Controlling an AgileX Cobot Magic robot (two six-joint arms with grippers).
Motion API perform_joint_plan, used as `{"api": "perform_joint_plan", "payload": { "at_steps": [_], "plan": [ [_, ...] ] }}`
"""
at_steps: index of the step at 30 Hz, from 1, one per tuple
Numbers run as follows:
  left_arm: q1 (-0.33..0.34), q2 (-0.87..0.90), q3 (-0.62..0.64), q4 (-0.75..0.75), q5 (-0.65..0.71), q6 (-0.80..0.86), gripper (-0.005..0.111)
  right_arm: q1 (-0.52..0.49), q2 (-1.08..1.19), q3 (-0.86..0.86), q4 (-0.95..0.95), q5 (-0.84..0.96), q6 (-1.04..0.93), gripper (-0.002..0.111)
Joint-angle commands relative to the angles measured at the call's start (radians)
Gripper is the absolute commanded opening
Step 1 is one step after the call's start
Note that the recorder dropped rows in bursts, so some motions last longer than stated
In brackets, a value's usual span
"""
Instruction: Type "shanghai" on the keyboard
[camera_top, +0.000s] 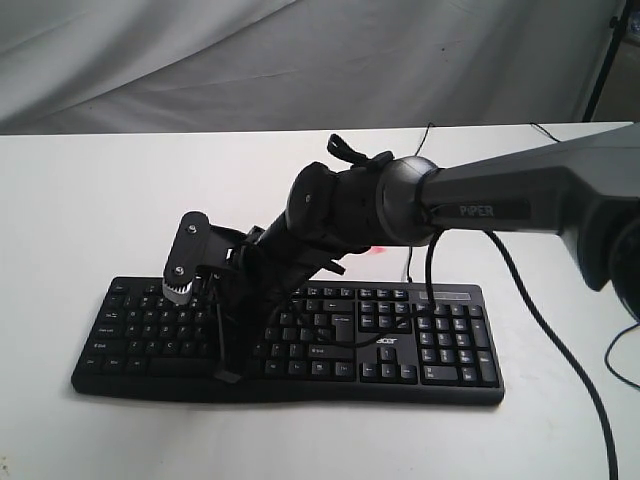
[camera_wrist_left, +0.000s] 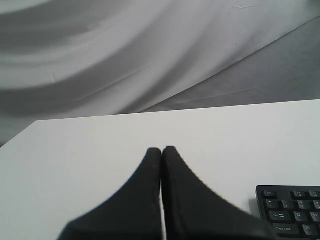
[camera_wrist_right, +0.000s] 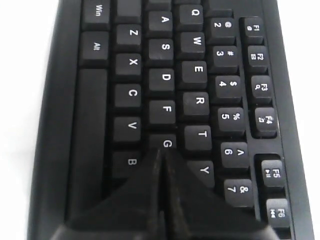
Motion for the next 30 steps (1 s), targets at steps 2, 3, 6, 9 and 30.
{"api": "perform_joint_plan", "payload": {
  "at_steps": [2, 3, 6, 9, 30],
  "plan": [
    [-0.004, 0.003, 0.005, -0.001, -0.005, -0.003, 0.001, -0.003, 0.024, -0.003, 0.009, -0.008, -0.01, 0.0],
    [-0.004, 0.003, 0.005, -0.001, -0.005, -0.003, 0.001, -0.003, 0.026, -0.003, 0.009, -0.008, -0.01, 0.0],
    [-0.004, 0.003, 0.005, -0.001, -0.005, -0.003, 0.001, -0.003, 0.02, -0.003, 0.009, -0.008, -0.01, 0.0],
    [-0.004, 0.003, 0.005, -0.001, -0.005, -0.003, 0.001, -0.003, -0.014, -0.003, 0.009, -0.008, -0.01, 0.0],
    [-0.004, 0.003, 0.005, -0.001, -0.005, -0.003, 0.001, 0.134, 0.067, -0.22, 0.121, -0.048, 0.019, 0.0]
  ]
}}
